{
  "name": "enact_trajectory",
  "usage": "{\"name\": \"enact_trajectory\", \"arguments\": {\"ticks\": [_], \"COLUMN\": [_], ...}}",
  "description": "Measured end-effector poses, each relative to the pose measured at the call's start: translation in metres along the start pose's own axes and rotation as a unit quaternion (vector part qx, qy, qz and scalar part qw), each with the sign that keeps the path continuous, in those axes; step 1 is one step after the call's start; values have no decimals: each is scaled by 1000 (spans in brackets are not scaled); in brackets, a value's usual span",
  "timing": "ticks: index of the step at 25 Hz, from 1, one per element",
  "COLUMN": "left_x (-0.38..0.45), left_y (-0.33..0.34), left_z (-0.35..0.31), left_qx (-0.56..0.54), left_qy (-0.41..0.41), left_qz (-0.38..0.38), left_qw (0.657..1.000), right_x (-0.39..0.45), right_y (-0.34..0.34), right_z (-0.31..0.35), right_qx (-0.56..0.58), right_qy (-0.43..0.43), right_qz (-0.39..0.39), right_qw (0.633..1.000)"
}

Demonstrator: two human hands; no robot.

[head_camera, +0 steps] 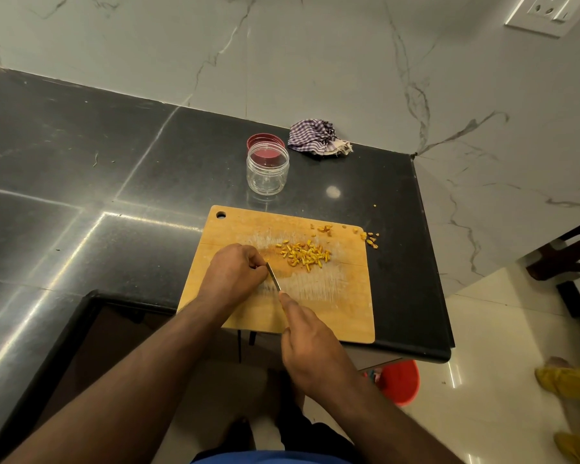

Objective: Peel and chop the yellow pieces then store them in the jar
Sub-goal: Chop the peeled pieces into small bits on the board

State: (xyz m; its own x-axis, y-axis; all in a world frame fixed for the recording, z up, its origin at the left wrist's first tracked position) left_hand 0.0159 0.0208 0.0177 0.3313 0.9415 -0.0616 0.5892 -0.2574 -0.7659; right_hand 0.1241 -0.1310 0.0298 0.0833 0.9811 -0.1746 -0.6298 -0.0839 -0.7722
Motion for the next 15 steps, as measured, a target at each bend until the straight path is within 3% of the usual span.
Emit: {"name": "enact_trajectory", "arguments": {"ticks": [15], "left_x": [0], "left_y": [4], "left_z": [3], "left_qx": [-5], "left_qy": [-5], "left_qz": [0], "left_qw": [1000], "right_x": [-7], "right_y": [-8], "right_z": [2], "right_qx": [22], "right_qy": [-5], "right_qz": [-14], "right_qw": [1000]}}
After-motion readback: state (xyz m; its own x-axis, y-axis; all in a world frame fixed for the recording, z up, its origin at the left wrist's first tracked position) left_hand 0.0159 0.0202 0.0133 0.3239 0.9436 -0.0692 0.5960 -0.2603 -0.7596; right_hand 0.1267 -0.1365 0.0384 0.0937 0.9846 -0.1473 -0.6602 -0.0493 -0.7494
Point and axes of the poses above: each hand's wrist, its own x-axis towards the middle knuckle, its own y-axis out of the palm, z = x × y, the point moved 2 cm from there along x, towards the middle knuckle, and after that the axes turned 1 degree about x, right-handed, at the moved point
